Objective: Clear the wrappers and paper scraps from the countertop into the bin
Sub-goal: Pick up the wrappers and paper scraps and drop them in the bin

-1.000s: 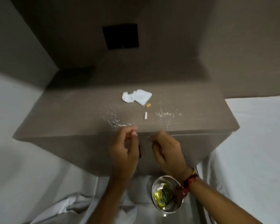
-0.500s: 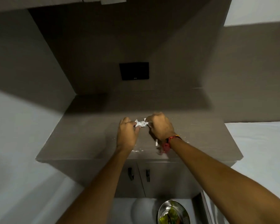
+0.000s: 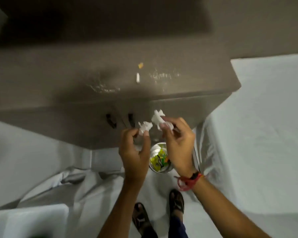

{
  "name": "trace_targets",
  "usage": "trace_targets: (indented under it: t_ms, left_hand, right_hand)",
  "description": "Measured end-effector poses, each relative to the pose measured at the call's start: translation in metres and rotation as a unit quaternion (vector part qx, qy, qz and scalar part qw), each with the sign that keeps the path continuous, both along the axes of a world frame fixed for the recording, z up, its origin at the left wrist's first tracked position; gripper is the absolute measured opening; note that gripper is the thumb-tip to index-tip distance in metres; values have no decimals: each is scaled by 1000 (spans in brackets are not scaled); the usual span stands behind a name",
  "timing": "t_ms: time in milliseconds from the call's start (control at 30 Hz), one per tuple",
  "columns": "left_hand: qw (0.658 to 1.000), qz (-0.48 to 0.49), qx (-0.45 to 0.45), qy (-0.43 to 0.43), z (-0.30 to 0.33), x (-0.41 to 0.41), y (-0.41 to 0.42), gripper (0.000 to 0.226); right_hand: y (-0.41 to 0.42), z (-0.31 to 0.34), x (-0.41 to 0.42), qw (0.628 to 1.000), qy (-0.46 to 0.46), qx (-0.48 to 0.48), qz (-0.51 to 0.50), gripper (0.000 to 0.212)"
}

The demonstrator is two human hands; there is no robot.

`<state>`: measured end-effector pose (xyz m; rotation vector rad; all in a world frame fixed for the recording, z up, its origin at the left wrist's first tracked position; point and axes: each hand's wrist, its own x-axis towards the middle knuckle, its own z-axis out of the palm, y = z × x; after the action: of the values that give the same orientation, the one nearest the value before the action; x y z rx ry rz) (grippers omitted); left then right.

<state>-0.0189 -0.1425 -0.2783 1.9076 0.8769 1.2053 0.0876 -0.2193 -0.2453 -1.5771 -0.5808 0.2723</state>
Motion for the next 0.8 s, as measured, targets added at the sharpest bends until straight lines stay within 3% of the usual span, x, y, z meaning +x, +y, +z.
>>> trace_targets:
  t_ms: [100,233,433,567,700,800]
  left_hand:
    - [986,-39,-44,153,-96,-23,-40,17]
    - [934,-87,-96,333,-216,-31,-57,15]
    - [876,-131,-108,451,-330,-15,-46,25]
    - [866,-132,-149,458,-329,-11,-38,31]
    - [905,-83,-163,385,-261,-15,-31,28]
    - [943,-49,-139,297,-182,-5,-18,28]
  right_hand:
    - [-46,-102,-23,989,27,-133,-55,10]
    - [-71,-244,-22,955,72,-278,-71,14]
    - [-81,-382,8,881,139,-447,65,39]
    - [-92,-379,24,859,139,-487,72,26]
    - [-83,-297,26,890,65,-443,90,26]
    - [-53,-215,23,929,-6,-355,107,24]
